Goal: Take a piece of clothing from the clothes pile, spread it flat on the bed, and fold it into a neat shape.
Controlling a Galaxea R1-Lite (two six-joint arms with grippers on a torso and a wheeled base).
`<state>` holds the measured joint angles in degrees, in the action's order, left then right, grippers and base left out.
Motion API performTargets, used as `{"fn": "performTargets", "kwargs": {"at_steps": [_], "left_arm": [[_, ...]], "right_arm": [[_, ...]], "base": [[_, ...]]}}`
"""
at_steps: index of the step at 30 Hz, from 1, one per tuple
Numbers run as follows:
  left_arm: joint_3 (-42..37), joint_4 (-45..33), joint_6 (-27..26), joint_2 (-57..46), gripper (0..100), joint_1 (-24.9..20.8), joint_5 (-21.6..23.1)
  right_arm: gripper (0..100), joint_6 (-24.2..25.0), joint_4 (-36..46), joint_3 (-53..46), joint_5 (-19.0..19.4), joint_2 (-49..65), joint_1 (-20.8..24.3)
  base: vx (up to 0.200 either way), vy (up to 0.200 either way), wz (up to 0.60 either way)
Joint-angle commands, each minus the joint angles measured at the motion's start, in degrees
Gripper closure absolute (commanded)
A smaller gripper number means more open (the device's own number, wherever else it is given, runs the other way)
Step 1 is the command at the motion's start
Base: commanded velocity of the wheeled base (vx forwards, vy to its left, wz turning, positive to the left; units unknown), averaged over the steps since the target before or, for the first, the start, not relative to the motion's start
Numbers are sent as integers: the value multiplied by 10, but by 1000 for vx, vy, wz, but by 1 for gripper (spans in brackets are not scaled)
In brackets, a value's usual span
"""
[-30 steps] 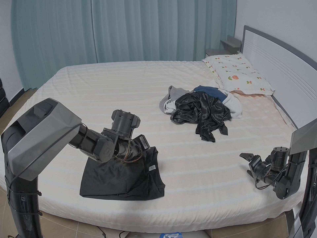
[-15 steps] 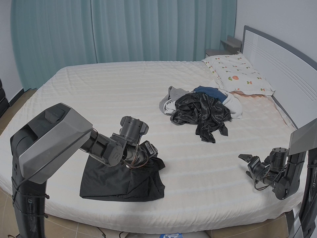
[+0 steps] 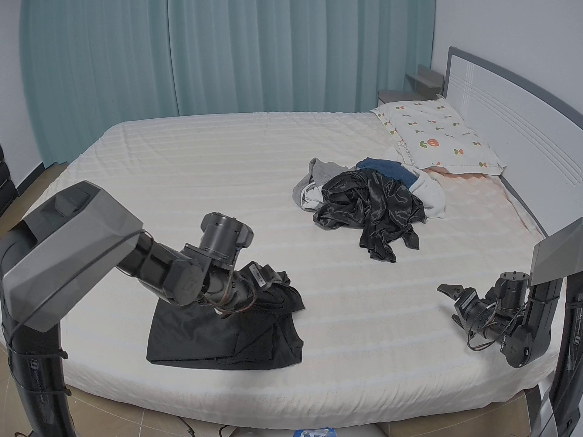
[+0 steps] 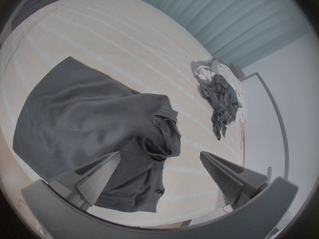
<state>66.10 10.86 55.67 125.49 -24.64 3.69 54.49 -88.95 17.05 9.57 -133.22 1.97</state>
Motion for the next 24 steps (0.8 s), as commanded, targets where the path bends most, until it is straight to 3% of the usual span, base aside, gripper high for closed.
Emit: {"fn": "performTargets", "kwargs": {"at_steps": [1,6,10,16,24], "left_arm": [[-79,3,30,-61,0,67,56],[-161,60,66,-77,0,120,139],[-196,138,81,-81,0,158,145],[-226,145,76,-89,0,190,156],[-234,141,57,-92,0,202,177]], "right_arm": [[0,-11,-5,-6,-4,-2,13],[0,-18,-5,-6,-4,-10,14],[0,-18,-5,-11,-5,-6,15],[0,-30,-5,-19,-13,-1,29],[0,-42,-5,-31,-63,9,76]], "base": [[0,0,0],[0,0,0],[0,100,0],[0,200,0],[0,200,0]]}}
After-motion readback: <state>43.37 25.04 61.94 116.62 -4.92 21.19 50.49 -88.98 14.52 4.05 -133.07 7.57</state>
